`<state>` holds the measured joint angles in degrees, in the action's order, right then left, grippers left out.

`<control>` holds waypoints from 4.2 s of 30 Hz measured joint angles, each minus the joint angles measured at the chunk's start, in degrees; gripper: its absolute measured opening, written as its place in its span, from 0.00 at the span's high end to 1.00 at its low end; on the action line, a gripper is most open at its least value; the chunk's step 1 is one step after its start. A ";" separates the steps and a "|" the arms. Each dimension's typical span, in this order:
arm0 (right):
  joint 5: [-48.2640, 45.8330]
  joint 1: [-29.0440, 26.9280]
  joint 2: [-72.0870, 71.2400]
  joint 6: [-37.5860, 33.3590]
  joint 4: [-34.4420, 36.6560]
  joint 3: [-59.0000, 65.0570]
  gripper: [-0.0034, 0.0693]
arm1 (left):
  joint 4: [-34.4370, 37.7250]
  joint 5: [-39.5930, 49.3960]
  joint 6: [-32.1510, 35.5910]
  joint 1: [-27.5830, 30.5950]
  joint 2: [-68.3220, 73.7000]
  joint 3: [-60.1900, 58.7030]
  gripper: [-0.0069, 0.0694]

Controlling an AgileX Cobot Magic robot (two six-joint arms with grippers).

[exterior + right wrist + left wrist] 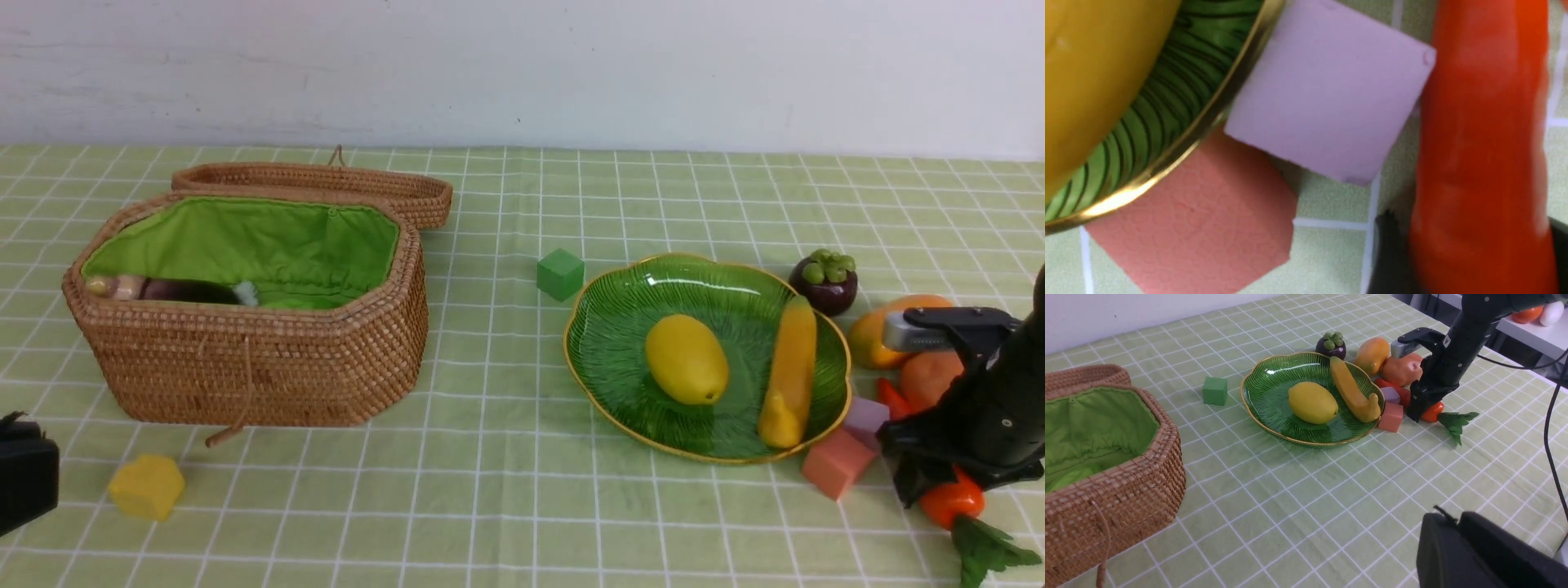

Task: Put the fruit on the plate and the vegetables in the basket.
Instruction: Use the right arm to grab a carrot and put it into the left basket, then use the right arm to grab a potato and put it into the left basket

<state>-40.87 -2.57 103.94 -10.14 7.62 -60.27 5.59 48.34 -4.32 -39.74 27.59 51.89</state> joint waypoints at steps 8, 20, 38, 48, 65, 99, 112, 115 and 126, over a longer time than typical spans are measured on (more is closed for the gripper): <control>-18.43 0.00 -12.14 6.23 2.99 -0.48 0.42 | -0.04 0.31 0.00 0.00 0.00 0.00 0.84; -17.97 19.89 -18.95 4.72 8.26 -20.17 0.42 | -2.95 -0.14 -2.91 0.00 0.00 0.00 0.83; 5.40 44.17 23.72 -13.06 12.27 -70.91 0.42 | -36.05 2.57 -33.24 0.00 0.00 0.00 0.83; 15.16 46.20 32.87 -16.15 12.16 -76.47 0.06 | -36.17 3.32 -33.38 0.00 0.00 0.00 0.83; -30.01 45.54 12.16 -6.12 -11.89 -77.17 0.87 | -14.08 -0.29 -12.23 0.00 0.00 0.00 0.83; -9.48 -3.31 1.63 -25.15 -8.15 -20.36 0.04 | 7.21 -0.99 8.89 0.00 0.00 0.00 0.82; -2.04 -3.31 10.06 -37.29 -8.04 -21.01 0.06 | 7.03 -0.45 8.89 0.00 0.00 0.00 0.82; -2.44 -3.31 10.72 -37.29 -6.98 -21.53 0.08 | 7.03 -0.38 8.89 0.00 0.00 0.00 0.82; -4.99 -3.87 9.97 -24.33 -3.05 -21.60 0.09 | 7.22 -0.15 8.89 0.00 0.00 0.00 0.81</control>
<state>-45.86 -6.43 113.91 -34.48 4.56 -81.88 12.81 48.19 4.58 -39.74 27.59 51.89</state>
